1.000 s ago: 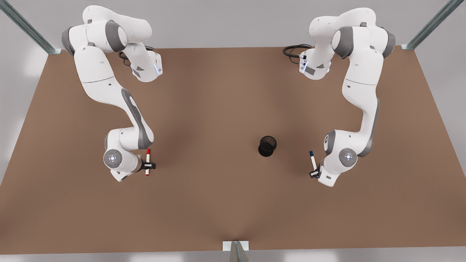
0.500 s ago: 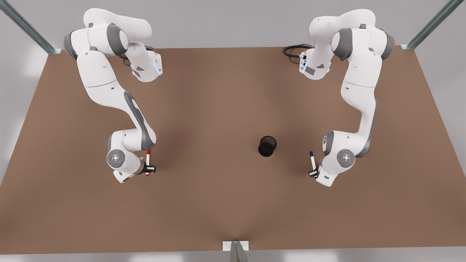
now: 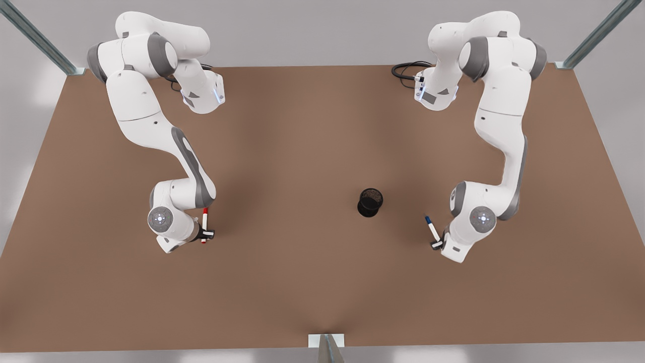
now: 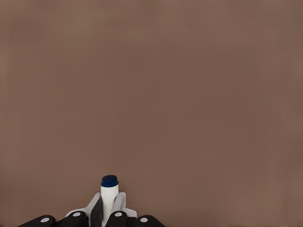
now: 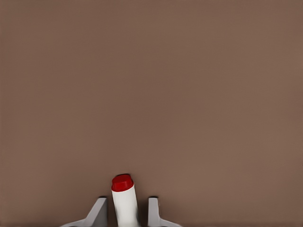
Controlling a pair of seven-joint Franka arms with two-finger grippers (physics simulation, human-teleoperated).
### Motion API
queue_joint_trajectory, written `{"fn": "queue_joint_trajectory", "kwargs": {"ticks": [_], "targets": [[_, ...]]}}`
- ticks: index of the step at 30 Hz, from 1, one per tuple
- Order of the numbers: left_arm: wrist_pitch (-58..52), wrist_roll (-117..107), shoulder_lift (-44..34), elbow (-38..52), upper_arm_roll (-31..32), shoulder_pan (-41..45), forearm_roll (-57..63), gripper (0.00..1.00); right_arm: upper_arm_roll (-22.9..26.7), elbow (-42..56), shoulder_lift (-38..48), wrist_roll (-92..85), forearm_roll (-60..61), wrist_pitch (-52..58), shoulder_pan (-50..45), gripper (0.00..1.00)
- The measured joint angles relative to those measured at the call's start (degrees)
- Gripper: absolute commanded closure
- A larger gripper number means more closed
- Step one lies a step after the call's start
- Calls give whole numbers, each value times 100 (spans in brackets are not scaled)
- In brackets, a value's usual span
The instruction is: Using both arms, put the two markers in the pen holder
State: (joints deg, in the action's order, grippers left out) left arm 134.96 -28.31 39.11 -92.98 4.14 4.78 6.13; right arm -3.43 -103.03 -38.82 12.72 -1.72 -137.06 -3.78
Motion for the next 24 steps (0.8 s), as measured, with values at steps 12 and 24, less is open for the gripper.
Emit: {"fn": "queue_joint_trajectory", "kwargs": {"ticks": [12,24], "targets": [[-263,-213,-2223,-365,918,927,48,79,-1,29,8,-72,44,-6,3,75],[3759,148,-2883,-3498,988,961,-96,79,-656,1088,1268,-141,36,653,-53,75]]}}
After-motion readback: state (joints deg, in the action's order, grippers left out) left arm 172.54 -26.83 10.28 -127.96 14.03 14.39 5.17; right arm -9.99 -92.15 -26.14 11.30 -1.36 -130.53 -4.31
